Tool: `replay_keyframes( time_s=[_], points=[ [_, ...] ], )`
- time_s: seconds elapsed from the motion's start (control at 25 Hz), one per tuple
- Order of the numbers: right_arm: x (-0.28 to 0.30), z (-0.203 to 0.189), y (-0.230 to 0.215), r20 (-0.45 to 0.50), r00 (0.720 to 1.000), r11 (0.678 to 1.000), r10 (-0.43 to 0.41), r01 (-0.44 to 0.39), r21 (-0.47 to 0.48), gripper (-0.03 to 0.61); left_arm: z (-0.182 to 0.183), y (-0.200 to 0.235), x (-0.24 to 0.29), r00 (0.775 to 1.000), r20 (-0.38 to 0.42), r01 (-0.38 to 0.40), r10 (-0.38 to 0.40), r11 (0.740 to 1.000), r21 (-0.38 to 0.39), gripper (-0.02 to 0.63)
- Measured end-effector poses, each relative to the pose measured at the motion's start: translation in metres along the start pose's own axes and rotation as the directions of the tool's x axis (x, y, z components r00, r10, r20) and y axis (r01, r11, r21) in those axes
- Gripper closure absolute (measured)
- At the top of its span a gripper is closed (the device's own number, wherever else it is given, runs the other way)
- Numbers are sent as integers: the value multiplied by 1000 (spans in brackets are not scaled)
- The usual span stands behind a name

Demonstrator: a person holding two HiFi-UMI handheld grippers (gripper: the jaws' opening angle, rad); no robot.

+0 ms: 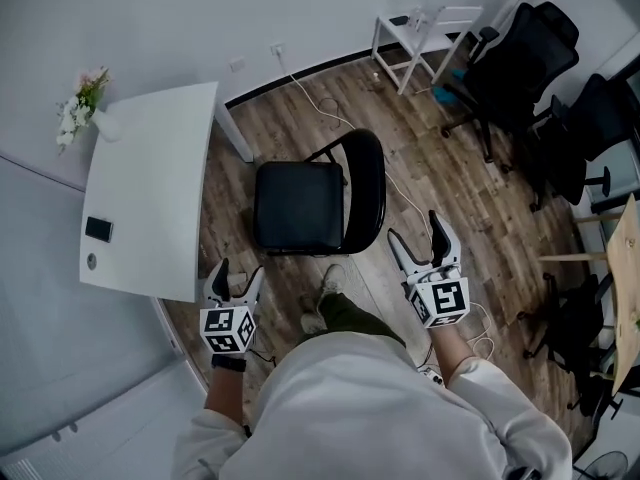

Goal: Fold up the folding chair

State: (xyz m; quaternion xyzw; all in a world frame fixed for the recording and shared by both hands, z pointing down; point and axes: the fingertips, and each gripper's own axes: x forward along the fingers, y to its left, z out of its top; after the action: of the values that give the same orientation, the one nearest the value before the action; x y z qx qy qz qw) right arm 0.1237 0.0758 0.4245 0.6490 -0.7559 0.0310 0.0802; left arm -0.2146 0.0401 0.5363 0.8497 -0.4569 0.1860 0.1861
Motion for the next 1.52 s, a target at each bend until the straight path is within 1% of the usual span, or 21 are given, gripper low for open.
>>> replay_keyframes(
  time_s=[0.2, 0.4, 0.52, 0.64, 0.84, 0.96, 1.16, 1.2, 1.36, 1.52],
  points=[
    [61, -21, -42, -49, 998, 998, -39, 41, 44, 210, -3, 27, 64, 995, -103, 5, -7, 1000, -23, 268],
    [126, -59, -77, -147, 988, 996, -50, 60, 67, 210, -23, 53, 131, 977, -212, 17, -31, 998, -66, 268],
    [158, -81, -96, -204, 977, 993, -67, 85, 79, 210, -48, 72, 170, 957, -285, 26, -50, 996, -90, 267],
    [190, -109, -109, -260, 961, 988, -99, 126, 90, 210, -80, 99, 211, 931, -358, 30, -74, 992, -125, 267],
    [240, -158, -114, -363, 926, 984, -108, 151, 93, 210, -130, 141, 274, 892, -436, 52, -122, 984, -169, 267],
    [271, -191, -116, -436, 896, 981, -84, 152, 122, 210, -164, 167, 309, 860, -493, 43, -133, 981, -190, 268],
    [304, -245, -124, -559, 828, 962, -45, 186, 199, 210, -233, 191, 345, 781, -604, 39, -157, 978, -203, 259],
    [308, -253, -126, -579, 814, 958, -43, 197, 206, 210, -245, 194, 352, 769, -618, 41, -164, 977, -208, 259],
    [320, -287, -135, -659, 752, 942, -30, 242, 233, 210, -290, 210, 385, 729, -657, 48, -191, 972, -230, 255],
    [326, -310, -141, -717, 697, 927, 9, 263, 267, 210, -329, 223, 418, 694, -683, 73, -227, 966, -247, 249]
  ],
)
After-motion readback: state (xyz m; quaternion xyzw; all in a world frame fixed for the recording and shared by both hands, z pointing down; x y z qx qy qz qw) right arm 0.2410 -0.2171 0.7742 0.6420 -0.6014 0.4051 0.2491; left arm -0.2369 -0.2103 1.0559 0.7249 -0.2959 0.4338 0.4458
